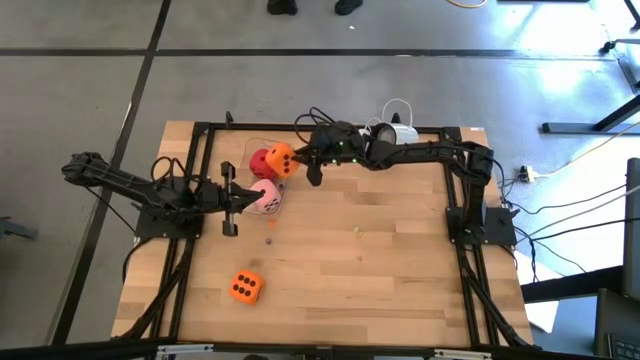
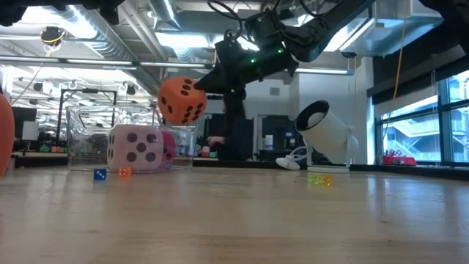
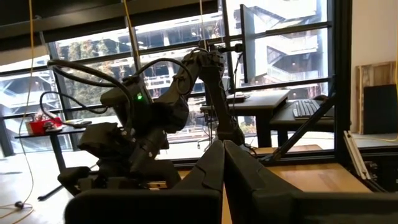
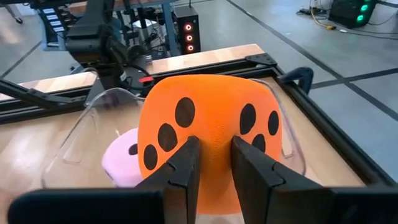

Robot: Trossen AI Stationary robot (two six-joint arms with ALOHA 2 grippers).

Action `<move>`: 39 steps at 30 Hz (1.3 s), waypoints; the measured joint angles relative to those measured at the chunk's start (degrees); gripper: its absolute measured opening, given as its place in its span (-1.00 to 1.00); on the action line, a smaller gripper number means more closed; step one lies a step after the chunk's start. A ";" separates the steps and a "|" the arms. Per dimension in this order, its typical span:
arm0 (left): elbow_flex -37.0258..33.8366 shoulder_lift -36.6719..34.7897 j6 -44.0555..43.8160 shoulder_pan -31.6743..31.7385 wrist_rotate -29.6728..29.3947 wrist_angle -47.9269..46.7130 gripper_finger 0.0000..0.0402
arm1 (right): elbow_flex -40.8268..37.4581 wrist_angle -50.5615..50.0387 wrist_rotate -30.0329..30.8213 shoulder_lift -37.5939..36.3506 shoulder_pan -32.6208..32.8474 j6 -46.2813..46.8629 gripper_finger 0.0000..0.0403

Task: Pick & Place Dice
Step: Put the large orange die into the transparent bin

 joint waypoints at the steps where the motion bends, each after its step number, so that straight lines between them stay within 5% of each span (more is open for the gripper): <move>1: 0.00 0.00 0.01 0.00 0.00 0.00 -0.98 | 0.00 0.00 0.16 0.00 -0.02 0.02 -0.60; 39: 0.02 0.00 0.18 0.00 -0.02 -0.20 -0.98 | -0.02 3.37 -1.82 4.20 1.88 3.89 -0.58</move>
